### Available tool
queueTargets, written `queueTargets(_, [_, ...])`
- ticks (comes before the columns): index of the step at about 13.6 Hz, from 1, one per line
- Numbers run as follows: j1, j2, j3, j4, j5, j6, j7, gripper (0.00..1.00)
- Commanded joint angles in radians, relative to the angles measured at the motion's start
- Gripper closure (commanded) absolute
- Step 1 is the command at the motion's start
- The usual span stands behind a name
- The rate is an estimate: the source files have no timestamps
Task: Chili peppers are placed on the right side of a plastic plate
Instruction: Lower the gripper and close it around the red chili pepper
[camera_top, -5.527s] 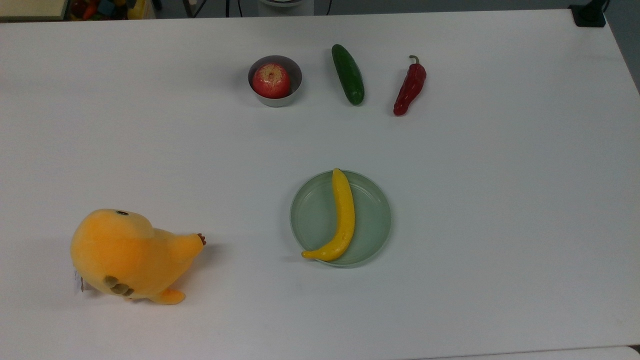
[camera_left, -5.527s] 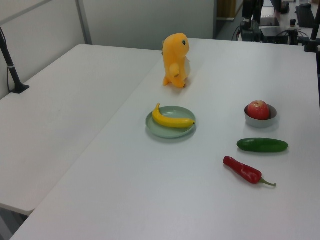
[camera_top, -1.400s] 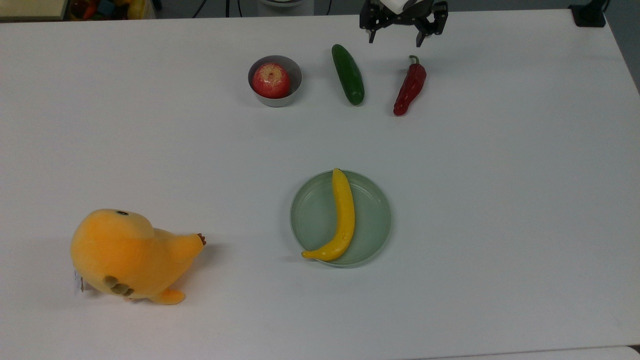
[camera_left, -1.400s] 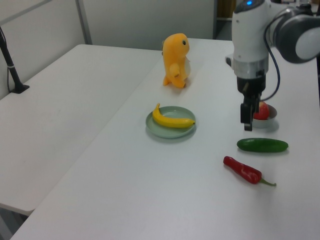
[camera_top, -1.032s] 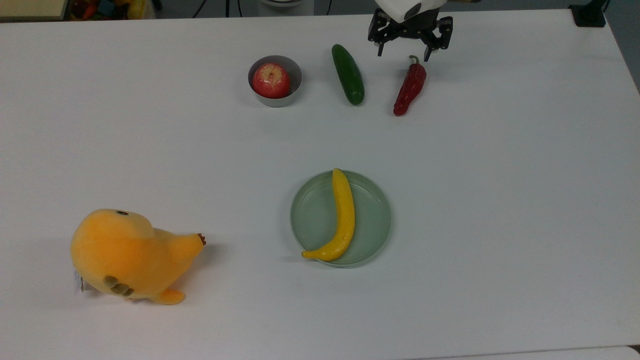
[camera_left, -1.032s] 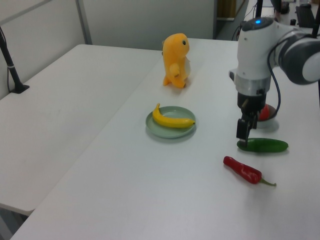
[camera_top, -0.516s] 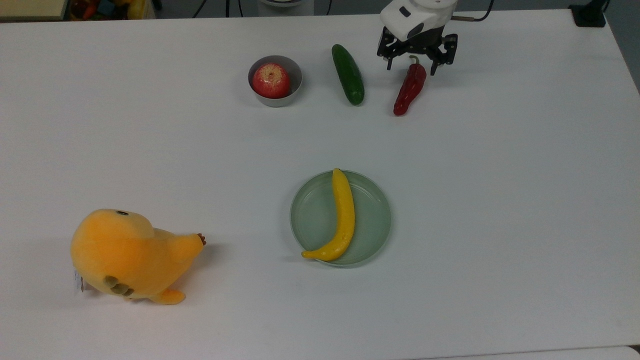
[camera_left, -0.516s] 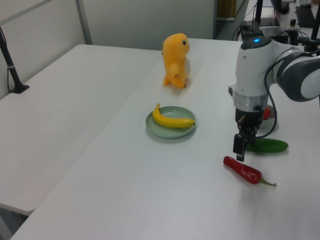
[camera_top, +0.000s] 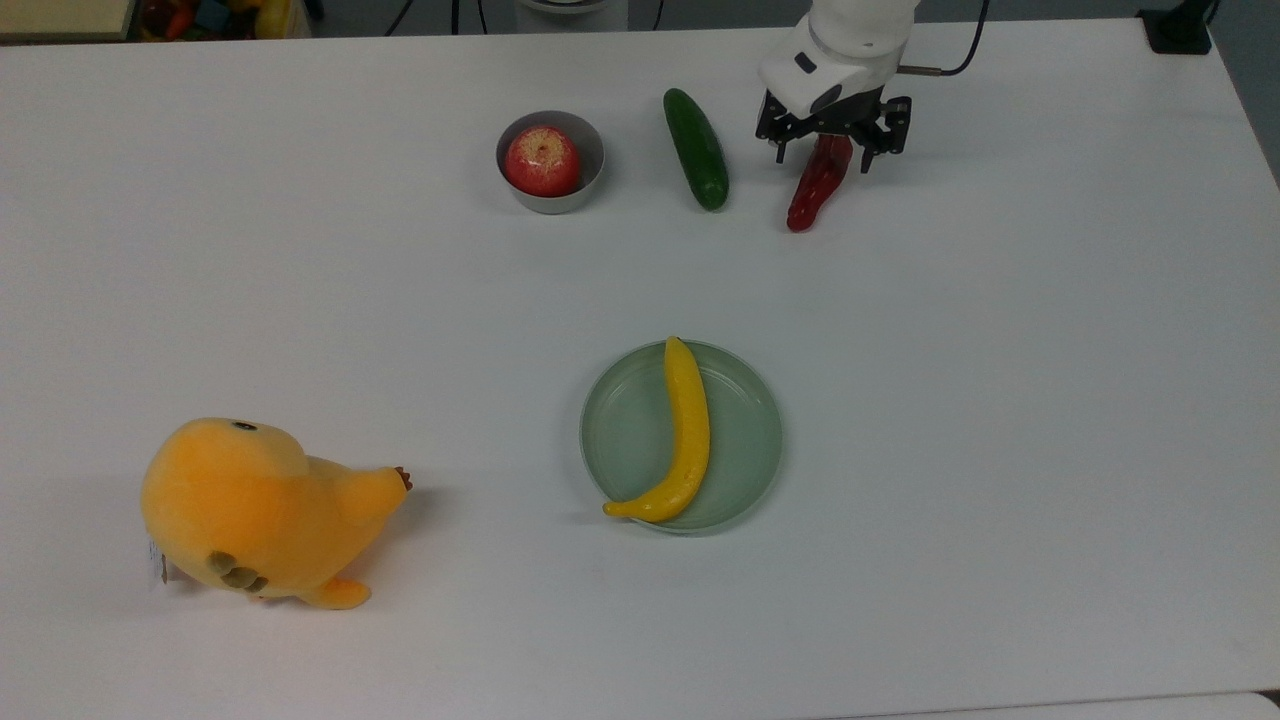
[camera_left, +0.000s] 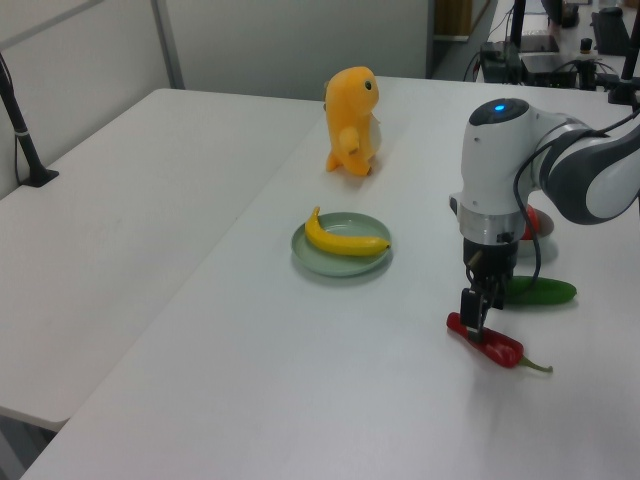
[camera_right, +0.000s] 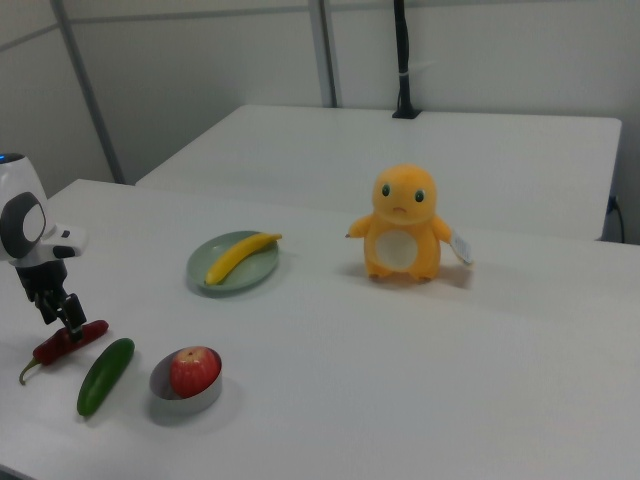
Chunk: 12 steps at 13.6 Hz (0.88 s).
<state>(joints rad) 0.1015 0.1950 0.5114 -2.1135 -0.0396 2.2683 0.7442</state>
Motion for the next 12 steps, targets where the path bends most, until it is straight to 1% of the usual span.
queueTargets(1, [0.023, 0.021, -0.004, -0.013, -0.04, 0.031, 0.058, 0.03])
queueTargets(3, [0.024, 0.026, -0.004, -0.013, -0.052, 0.037, 0.072, 0.03])
queueTargets(4, [0.026, 0.034, -0.004, -0.013, -0.052, 0.04, 0.072, 0.06])
queueTargets(5, [0.026, 0.04, -0.004, -0.013, -0.054, 0.046, 0.072, 0.1])
queueTargets(6, [0.026, 0.047, -0.004, -0.011, -0.06, 0.051, 0.072, 0.23])
queueTargets(7, [0.023, 0.05, -0.004, -0.013, -0.071, 0.053, 0.072, 0.31])
queueTargets(8, [0.024, 0.05, -0.004, -0.01, -0.074, 0.05, 0.072, 0.46])
queueTargets(10, [0.024, 0.049, -0.004, -0.01, -0.074, 0.05, 0.076, 0.65])
queueTargets(11, [0.024, 0.049, -0.004, -0.008, -0.074, 0.048, 0.077, 0.77])
queueTargets(12, [0.024, 0.049, -0.002, -0.008, -0.074, 0.046, 0.077, 0.84])
